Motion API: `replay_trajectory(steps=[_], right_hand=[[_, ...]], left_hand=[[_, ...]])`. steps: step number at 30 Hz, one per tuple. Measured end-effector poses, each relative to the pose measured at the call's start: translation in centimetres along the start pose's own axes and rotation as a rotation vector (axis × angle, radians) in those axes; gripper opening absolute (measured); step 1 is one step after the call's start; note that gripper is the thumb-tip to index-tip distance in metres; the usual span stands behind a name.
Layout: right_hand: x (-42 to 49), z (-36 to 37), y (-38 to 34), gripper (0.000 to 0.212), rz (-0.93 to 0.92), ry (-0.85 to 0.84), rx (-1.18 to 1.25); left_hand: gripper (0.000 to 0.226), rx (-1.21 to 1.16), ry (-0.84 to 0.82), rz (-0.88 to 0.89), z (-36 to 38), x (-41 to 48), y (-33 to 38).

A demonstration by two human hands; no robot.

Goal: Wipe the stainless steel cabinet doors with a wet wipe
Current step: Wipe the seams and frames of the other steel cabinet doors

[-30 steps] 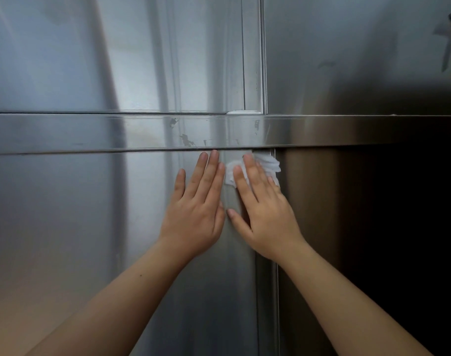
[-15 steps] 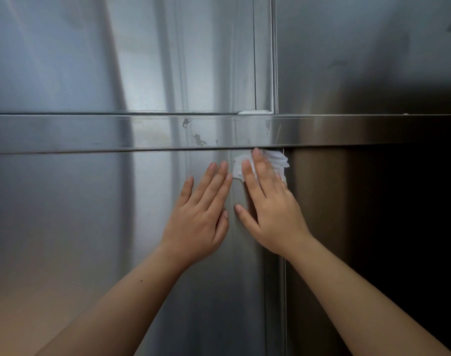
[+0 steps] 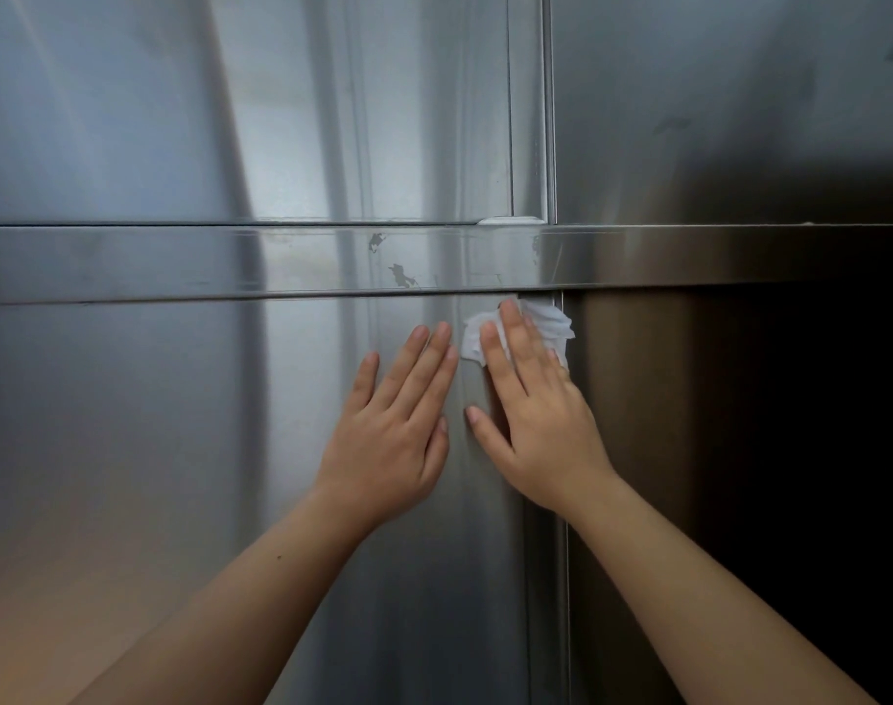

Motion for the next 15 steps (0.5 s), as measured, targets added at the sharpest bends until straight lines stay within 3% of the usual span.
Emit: replay_trajectory(steps=[15], right_hand=[[-3.1, 1.1, 0.0, 0.071, -0.005, -0.027, 0.013]], left_hand=[[0.058, 0.006, 0.007, 0.005, 0.1, 0.0, 0.1]])
Point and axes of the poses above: each hand's wrist, its own x-axis towards the middle knuckle, its own z-axis out of the palm, y = z × x, the point moved 2 cm from there along x, towards the middle knuckle, and after that the axes turned 9 degrees about z, right-handed, at the moved point
